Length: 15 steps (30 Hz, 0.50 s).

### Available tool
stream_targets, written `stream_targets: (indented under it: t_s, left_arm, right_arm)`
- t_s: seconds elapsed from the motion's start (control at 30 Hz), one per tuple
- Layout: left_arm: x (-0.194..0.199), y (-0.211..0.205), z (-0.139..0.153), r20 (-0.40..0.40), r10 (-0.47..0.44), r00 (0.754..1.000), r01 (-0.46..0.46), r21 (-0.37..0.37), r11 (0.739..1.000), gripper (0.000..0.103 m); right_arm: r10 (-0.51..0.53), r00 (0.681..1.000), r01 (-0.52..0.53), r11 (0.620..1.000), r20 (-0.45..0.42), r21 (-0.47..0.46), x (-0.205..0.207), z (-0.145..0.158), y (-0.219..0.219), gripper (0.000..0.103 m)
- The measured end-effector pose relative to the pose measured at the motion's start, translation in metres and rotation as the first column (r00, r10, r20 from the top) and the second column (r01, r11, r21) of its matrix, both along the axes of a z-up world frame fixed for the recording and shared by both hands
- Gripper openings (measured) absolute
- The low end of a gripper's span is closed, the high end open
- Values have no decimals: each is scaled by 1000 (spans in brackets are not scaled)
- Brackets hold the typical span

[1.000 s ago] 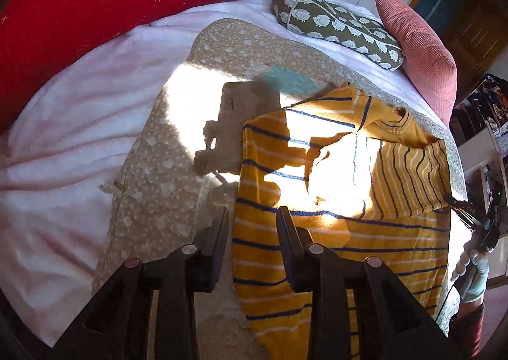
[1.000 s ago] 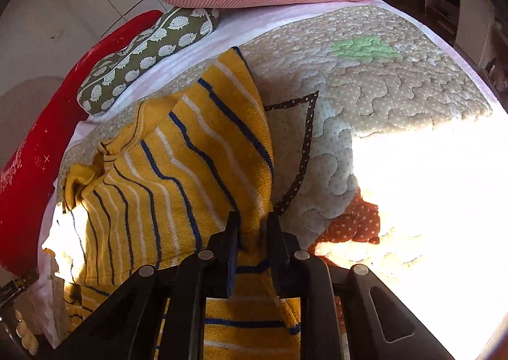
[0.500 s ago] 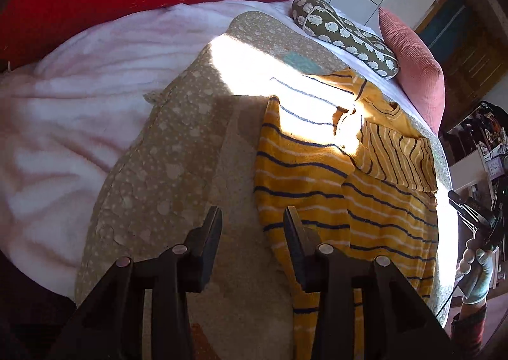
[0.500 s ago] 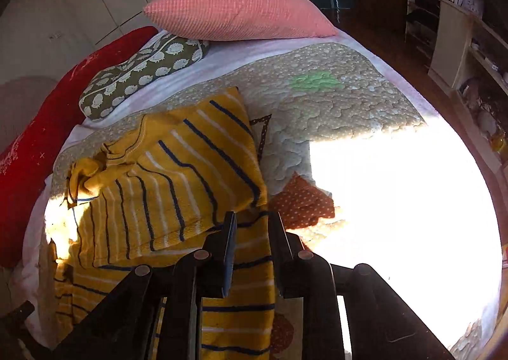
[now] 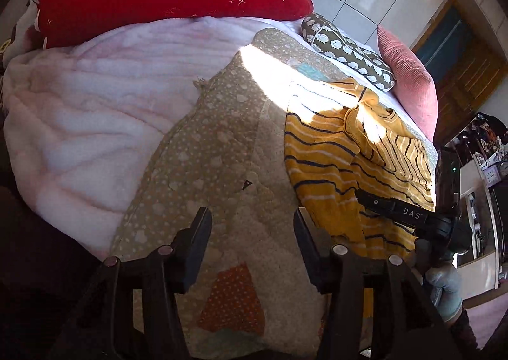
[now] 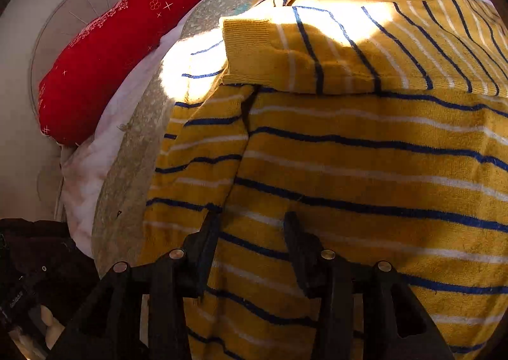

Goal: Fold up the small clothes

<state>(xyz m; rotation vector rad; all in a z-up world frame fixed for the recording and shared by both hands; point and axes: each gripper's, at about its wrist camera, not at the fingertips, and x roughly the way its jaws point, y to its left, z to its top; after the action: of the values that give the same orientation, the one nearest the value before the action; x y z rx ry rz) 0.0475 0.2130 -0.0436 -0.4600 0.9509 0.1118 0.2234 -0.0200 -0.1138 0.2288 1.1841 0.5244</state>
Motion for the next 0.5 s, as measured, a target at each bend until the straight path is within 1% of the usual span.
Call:
stream_targets:
  t_s: [0.07,0.13,0.2,0.23,0.3,0.33,0.37,0.4,0.5]
  left_arm:
    - [-1,5,-6,-4,7,1000,-8,-37,999,54]
    - [-3,11,-12,-8,19,1000,-20,-77,997,54]
    - [-8,15,-15,-8,32,999,-33,-90,995,54]
    - [-10,17,-15,-6,36,999,-36,-89,995,54]
    - [-14,21,-16,-6,47,999,-47,-91,995,54]
    - [-16,23,-17,-6,52,999,-52,-97,994,54]
    - [-18,25,-18,-6,57,998,-58,-106,993,54]
    - [-20,27,-19,-6,62,998,-62,-116,991,54]
    - [-23,31,-22,-8,68,998,-68,-140,988,54]
  right_arm:
    - [3,1000,-3,1000,13,-18,1,2,5,52]
    - [34,999,-32,998,37,-48,-9,8,13,52]
    - [112,991,-105,991,75,-87,-22,14,22,52]
    - [160,982,-148,982,98,-121,-28,17,31,52]
    - [233,966,-206,955,110,-213,-39,17,44,54]
    - [241,964,-208,946,113,-247,-42,15,47,54]
    - [228,967,-192,944,112,-269,-42,12,48,55]
    - [207,973,-172,946,106,-273,-40,9,46,55]
    - [138,986,-116,969,93,-217,-32,2,44,57]
